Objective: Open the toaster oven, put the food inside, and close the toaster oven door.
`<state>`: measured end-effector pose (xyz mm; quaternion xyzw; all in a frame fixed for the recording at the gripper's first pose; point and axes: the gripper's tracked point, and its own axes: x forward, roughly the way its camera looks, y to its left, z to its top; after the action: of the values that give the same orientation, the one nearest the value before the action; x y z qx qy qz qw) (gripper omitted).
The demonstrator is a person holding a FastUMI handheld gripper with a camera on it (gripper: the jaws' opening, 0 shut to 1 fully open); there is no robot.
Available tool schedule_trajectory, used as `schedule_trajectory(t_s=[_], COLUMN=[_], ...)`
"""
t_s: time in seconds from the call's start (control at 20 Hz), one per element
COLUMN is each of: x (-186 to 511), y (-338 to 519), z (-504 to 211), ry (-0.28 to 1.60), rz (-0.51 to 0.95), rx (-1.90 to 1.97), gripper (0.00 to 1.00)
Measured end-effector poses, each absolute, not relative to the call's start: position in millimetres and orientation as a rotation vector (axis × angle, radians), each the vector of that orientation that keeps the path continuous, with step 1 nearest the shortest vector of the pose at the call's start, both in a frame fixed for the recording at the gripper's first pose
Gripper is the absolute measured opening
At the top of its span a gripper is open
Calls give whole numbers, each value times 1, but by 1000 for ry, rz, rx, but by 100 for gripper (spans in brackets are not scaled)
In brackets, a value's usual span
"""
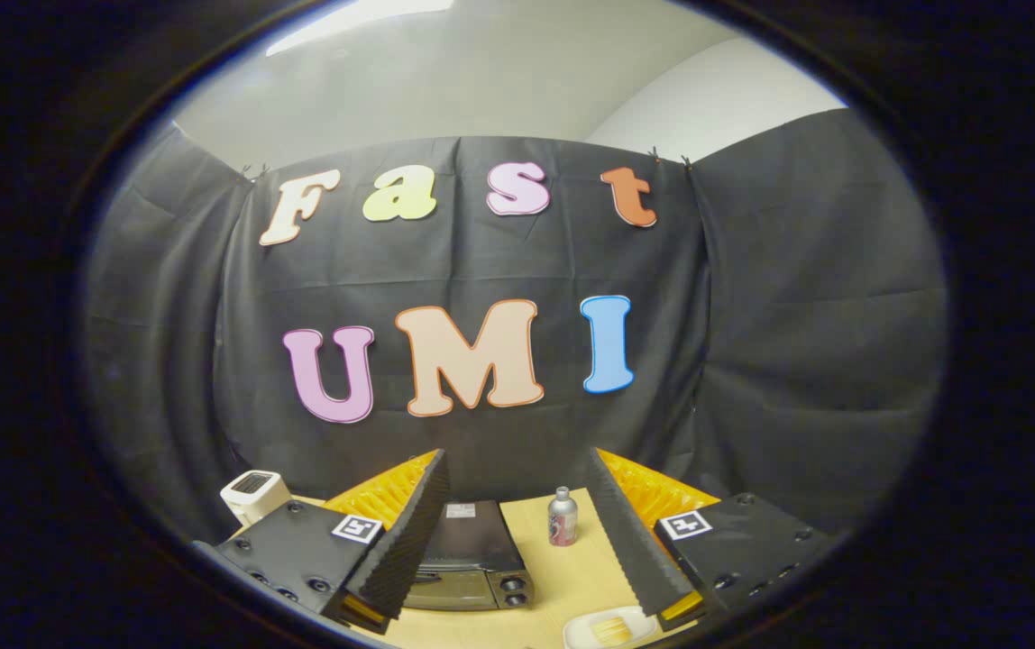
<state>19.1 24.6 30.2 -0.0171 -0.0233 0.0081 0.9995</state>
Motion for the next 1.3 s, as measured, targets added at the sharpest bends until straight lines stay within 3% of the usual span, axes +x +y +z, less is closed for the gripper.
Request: schedule_trajectory(t_s=[0.5,1.3], x=[16,57], y=[50,144], z=[11,-161], ry=[-14,86], rz=[55,160], rx=[-25,40], gripper=[97,97])
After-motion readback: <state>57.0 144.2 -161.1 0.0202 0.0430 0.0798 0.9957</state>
